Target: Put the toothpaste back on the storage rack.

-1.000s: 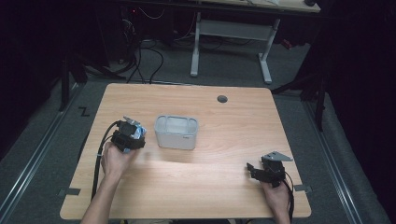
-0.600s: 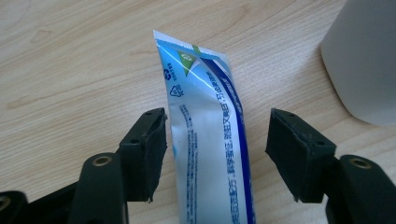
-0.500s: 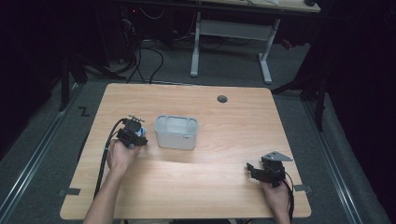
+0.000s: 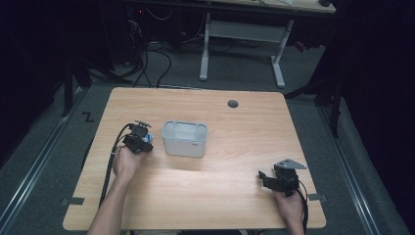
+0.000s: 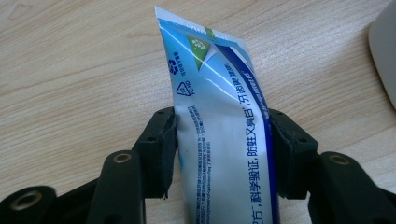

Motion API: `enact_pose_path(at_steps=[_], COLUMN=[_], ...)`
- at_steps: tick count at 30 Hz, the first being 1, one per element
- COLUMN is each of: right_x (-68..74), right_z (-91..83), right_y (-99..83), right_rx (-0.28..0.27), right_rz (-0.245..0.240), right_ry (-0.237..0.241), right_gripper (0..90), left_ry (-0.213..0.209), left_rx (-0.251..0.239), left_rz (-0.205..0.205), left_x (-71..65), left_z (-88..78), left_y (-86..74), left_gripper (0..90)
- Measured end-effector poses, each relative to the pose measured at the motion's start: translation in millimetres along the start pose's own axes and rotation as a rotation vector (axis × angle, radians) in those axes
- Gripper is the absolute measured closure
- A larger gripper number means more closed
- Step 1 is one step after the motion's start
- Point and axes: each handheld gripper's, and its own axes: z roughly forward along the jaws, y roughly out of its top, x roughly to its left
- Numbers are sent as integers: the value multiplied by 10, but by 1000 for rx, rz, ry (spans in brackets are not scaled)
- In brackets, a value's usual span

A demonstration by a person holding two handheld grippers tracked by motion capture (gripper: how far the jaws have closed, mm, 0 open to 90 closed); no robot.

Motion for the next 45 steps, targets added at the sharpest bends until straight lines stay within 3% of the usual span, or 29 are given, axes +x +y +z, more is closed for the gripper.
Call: enact_pose_path(at_steps=[16, 19, 21, 30, 34, 37, 45], right_x=[0, 0, 0, 0, 0, 0, 0], right_z=[0, 0, 0, 0, 1, 0, 0], right_y=[0, 0, 0, 0, 0, 0, 0], right_rx=[0, 0, 0, 0, 0, 0, 0], right_rz=[0, 0, 0, 0, 0, 0, 0], right_ry=[0, 0, 0, 0, 0, 0, 0], right_gripper=[287, 287, 287, 287, 287, 287, 287], left_ry=[-49, -48, -24, -29, -29, -61, -91], left_rx=[22, 30, 38, 57, 54, 41, 8], left_rz=[-59, -59, -37, -42, -33, -61, -57], left_x=[155, 183, 176, 186, 196, 247, 254], left_z=[4, 3, 17, 19, 6, -31, -133], left_y=[16, 8, -4, 19, 13, 7, -12], left_gripper=[556, 608, 651, 658, 691, 706, 715])
